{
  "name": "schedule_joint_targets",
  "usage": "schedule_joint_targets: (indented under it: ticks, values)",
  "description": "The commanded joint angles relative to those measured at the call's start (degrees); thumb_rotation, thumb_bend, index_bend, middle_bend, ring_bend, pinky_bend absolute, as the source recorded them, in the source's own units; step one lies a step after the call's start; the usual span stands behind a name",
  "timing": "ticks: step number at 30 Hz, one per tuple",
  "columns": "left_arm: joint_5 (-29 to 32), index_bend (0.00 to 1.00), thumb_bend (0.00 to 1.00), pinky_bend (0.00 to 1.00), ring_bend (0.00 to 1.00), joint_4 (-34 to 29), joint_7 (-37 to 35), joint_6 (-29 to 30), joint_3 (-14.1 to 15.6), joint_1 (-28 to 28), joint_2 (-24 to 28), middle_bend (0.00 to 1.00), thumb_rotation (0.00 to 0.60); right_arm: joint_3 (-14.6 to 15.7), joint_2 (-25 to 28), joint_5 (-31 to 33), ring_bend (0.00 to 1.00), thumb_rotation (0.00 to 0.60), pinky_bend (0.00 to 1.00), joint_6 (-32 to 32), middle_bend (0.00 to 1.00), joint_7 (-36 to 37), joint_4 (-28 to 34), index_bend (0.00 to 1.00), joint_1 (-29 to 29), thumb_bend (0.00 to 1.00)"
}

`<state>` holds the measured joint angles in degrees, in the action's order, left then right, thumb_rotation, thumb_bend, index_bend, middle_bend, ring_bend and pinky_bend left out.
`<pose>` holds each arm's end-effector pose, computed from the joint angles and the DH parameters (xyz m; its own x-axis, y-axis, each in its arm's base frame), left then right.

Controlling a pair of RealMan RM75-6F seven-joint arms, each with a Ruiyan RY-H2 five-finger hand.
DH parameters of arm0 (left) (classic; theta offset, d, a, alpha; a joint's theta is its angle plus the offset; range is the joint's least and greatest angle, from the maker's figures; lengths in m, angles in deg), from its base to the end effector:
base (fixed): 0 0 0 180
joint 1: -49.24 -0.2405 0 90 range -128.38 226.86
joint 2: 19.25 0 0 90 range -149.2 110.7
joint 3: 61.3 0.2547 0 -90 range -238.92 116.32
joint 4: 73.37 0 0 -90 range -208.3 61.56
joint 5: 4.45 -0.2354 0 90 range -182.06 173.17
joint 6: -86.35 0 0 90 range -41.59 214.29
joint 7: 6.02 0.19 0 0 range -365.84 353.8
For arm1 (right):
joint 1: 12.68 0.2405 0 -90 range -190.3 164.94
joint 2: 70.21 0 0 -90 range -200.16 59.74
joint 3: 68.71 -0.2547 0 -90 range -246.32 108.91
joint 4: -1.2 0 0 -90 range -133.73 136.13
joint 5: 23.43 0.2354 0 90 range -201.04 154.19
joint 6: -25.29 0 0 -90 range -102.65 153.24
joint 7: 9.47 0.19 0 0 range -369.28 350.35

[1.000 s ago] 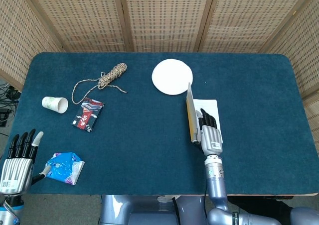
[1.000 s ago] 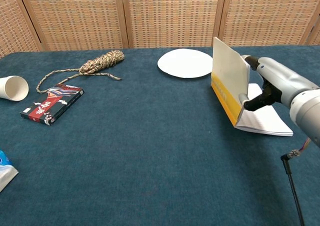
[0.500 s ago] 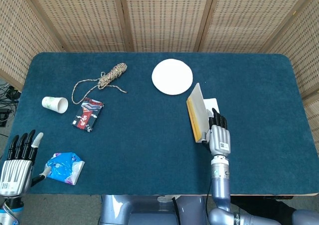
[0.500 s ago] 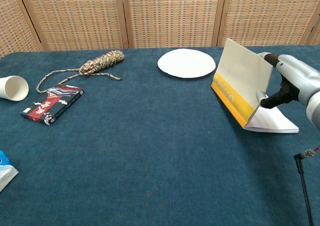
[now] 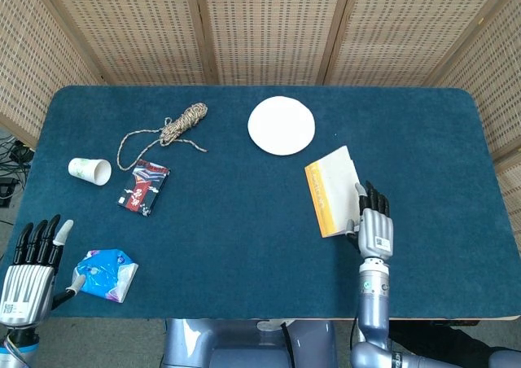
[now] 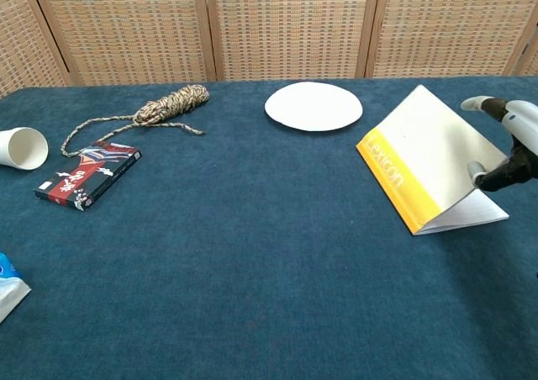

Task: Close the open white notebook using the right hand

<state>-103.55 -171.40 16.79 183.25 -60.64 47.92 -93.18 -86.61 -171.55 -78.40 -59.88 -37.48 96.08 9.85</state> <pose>-0.2497 0.1782 0.0943 0.4938 -0.1483 0.8569 0.8572 -0.0830 -0.5083 -0.1860 -0.3233 -0.0223 0.0796 -0.0061 0.9968 -0.9724 0.2194 0.0790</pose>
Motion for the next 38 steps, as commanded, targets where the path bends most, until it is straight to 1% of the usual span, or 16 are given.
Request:
schedule_joint_targets:
  ticks: [1,7,10,14,18,20,23,26,29,33,38]
  values:
    - [-0.68,0.0,0.18,0.0,0.0,-0.17,0.2,0.42,0.13,-0.21,0.07,0.0,0.6,0.09,0.93,0.18,0.0,0.6,0.0,0.05,0.0,0.14,0.37,0.0,-0.59,0.66]
    - [-1.12,0.0,0.18,0.0,0.0,-0.4,-0.06,1.02,0.01,-0.56,0.38,0.0,0.6,1.6,3.07,-1.3,0.0,0.6,0.0,0.22,0.0,1.67,1.6,0.0,-2.06,0.65]
    - [-0.96,0.0,0.18,0.0,0.0,-0.66,-0.54,1.14,-0.23,-0.64,0.85,0.0,0.6,3.23,5.19,-3.72,0.0,0.6,0.0,0.5,0.0,2.68,3.09,0.0,-2.86,0.63]
    - [0.43,0.0,0.18,0.0,0.0,-0.64,0.39,0.84,-0.76,-0.89,1.25,0.0,0.6,6.85,9.11,-8.48,0.0,0.6,0.0,0.01,0.0,1.45,5.02,0.0,-4.0,0.53]
    - [1.23,0.0,0.18,0.0,0.0,-1.89,1.91,0.22,-0.51,-1.29,2.1,0.0,0.6,11.72,15.06,-15.19,0.0,0.6,0.0,0.72,0.0,3.02,6.96,0.0,-5.57,0.45]
    - [1.01,0.0,0.18,0.0,0.0,-2.72,2.56,0.2,-0.31,-1.47,2.57,0.0,0.6,14.11,17.91,-19.42,0.0,0.6,0.0,0.23,0.0,4.53,6.22,0.0,-6.53,0.4]
    - [0.8,0.0,0.18,0.0,0.0,-3.46,3.45,0.16,-0.07,-1.73,3.11,0.0,0.6,16.87,21.53,-23.89,0.0,0.6,0.0,-0.21,0.0,8.01,4.94,0.0,-7.98,0.35]
    - [0.75,0.0,0.18,0.0,0.0,-3.74,3.51,0.22,-0.05,-1.91,3.34,0.0,0.6,19.08,24.56,-27.48,0.0,0.6,0.0,-1.07,0.0,11.53,3.69,0.0,-9.53,0.32]
    - [0.91,0.0,0.18,0.0,0.0,-3.72,3.37,0.15,-0.11,-2.02,3.47,0.0,0.6,21.04,26.42,-31.37,0.0,0.6,0.0,-2.47,0.0,13.66,1.89,0.0,-10.92,0.3]
    - [1.29,0.0,0.17,0.0,0.0,-3.55,3.3,-0.26,-0.26,-1.98,3.44,0.0,0.6,22.25,27.53,-34.32,0.0,0.6,0.0,-3.98,0.0,15.31,0.22,0.0,-12.45,0.29]
    - [2.07,0.0,0.18,0.0,0.0,-3.32,2.59,-1.37,-0.44,-1.59,3.16,0.0,0.6,21.87,28.6,-33.79,0.0,0.6,0.0,-3.36,0.0,16.88,1.56,0.0,-13.23,0.3]
